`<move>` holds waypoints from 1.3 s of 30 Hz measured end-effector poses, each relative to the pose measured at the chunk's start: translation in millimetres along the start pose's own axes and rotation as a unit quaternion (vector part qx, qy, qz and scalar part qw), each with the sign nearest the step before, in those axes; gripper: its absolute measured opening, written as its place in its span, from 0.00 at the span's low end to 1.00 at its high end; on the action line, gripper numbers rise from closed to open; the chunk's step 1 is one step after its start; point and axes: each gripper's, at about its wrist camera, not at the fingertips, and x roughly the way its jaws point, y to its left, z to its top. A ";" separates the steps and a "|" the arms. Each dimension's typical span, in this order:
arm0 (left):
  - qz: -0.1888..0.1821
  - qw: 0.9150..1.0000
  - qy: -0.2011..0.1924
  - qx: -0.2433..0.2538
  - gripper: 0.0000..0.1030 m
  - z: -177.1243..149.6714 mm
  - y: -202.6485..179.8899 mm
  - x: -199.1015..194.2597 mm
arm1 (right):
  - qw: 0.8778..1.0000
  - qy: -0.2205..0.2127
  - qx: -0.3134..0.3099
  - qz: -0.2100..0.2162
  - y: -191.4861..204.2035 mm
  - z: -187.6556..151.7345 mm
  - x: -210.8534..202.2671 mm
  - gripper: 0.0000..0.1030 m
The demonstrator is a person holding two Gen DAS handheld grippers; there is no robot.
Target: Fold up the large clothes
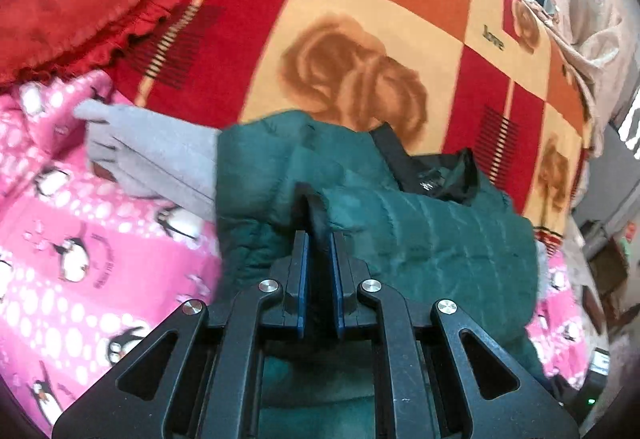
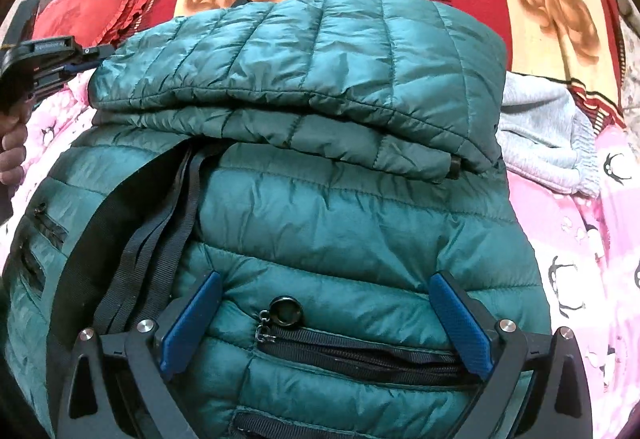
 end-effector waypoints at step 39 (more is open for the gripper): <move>0.049 0.991 -0.118 0.043 0.40 -4.0 -44.7 -32.5 | 0.981 -0.148 0.120 -0.026 -76.5 91.9 -12.1 0.47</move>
